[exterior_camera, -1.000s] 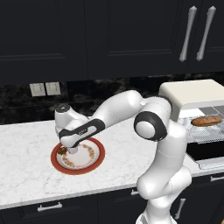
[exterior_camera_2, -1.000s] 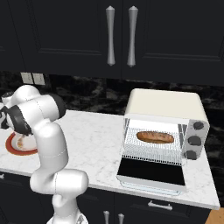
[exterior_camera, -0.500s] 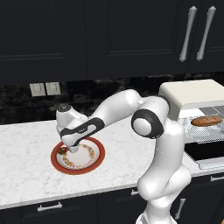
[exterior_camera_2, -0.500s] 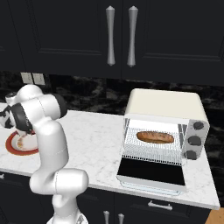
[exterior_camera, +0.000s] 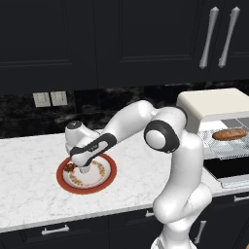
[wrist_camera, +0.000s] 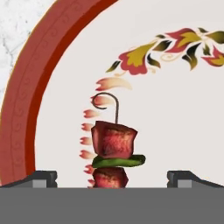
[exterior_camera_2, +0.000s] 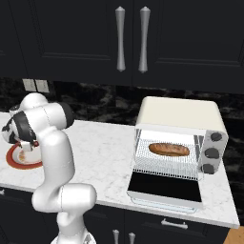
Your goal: Pick up the kebab skewer and baguette bread, and place them inside the toaster oven. Close the toaster oven door and start by setting the timer.
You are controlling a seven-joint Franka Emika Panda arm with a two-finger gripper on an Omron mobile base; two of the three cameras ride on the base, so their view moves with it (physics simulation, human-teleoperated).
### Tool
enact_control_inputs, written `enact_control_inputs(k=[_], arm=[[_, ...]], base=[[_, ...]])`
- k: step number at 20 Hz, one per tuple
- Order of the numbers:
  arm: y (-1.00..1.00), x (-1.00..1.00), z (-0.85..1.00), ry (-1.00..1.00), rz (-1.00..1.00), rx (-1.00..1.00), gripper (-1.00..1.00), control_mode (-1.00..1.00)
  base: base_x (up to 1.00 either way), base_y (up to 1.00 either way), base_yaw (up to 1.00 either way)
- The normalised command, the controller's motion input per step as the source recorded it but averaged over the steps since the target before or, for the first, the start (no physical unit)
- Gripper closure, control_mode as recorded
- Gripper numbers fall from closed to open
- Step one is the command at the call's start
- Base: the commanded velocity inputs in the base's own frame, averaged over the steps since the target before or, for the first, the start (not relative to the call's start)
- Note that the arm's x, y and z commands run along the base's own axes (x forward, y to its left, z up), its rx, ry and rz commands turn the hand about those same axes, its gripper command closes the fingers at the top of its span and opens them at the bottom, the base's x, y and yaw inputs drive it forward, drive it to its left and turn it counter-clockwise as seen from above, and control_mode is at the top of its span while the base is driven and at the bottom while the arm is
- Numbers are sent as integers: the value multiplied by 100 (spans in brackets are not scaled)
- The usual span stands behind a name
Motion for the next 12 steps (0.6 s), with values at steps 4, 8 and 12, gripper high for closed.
enact_control_inputs(k=[4,8,12], arm=[[0,0,-12,0,0,0,-100,-100],[0,0,-11,0,0,0,-100,-100],[0,0,-1,0,0,0,-100,-100]], base=[[0,0,0],[0,0,0],[0,0,0]])
